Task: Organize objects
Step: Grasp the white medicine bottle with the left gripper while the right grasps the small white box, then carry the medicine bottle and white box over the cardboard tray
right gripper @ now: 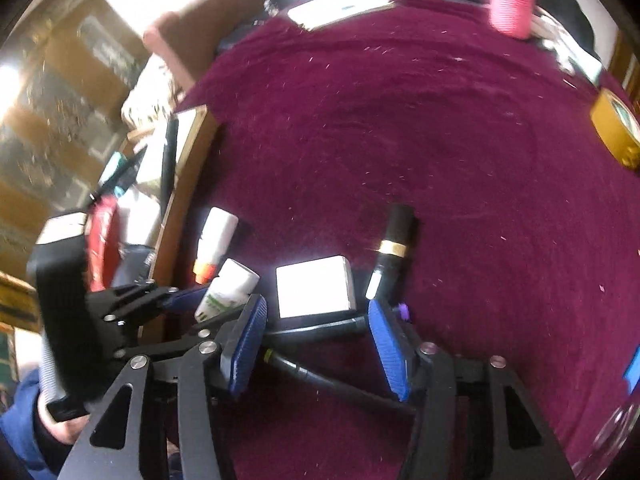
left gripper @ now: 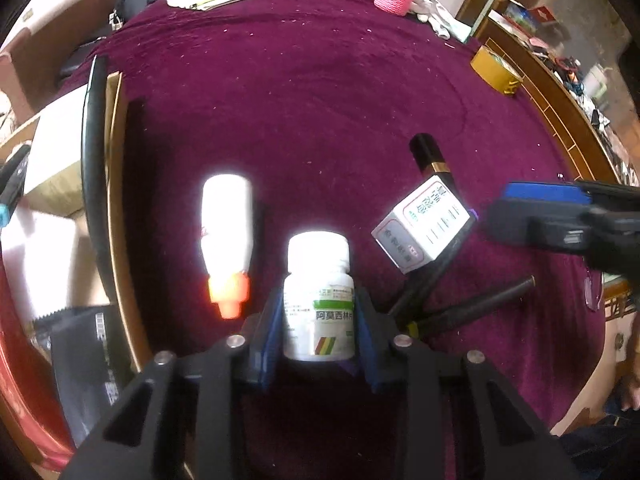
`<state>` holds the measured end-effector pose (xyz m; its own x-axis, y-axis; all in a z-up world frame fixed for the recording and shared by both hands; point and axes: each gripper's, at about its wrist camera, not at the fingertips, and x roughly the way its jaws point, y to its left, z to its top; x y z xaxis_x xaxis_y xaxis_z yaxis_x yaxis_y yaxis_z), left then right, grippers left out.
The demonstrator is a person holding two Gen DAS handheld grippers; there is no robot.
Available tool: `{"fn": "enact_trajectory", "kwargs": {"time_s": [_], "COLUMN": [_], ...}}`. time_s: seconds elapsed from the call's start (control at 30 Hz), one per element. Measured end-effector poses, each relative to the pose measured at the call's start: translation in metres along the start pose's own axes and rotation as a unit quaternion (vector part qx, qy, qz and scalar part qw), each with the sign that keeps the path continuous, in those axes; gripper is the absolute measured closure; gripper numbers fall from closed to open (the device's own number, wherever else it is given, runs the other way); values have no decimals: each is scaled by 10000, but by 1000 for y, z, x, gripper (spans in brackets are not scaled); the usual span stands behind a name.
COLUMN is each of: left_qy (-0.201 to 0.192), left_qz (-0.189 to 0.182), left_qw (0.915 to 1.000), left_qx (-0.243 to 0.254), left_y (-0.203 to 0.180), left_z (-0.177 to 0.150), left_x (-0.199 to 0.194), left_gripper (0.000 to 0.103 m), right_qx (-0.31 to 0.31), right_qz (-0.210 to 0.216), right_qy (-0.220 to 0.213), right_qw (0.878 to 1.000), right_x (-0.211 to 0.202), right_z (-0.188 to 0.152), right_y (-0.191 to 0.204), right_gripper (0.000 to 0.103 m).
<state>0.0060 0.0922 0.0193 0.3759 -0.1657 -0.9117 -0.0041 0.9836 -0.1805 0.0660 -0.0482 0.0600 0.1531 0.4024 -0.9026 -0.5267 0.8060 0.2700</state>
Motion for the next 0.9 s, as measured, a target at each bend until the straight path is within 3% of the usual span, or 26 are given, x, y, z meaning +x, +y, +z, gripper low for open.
{"fn": "enact_trajectory", "kwargs": {"time_s": [0.23, 0.33, 0.9], "left_qy": [-57, -74, -465], "left_qz": [-7, 24, -191], "left_qw": [9999, 9999, 9985], "left_qx": [-145, -142, -194], "left_y": [3, 0, -6], "left_z": [-6, -5, 0], "left_x": [-2, -1, -39], "left_gripper": [71, 71, 71], "right_qx": [-376, -467, 11], "right_qz": [-343, -513, 29], "right_qy": [325, 323, -312], "right_qw": [9982, 9971, 9995], "right_x": [32, 36, -29], "right_z": [7, 3, -16], "right_y": [15, 14, 3], "right_gripper": [45, 50, 51]}}
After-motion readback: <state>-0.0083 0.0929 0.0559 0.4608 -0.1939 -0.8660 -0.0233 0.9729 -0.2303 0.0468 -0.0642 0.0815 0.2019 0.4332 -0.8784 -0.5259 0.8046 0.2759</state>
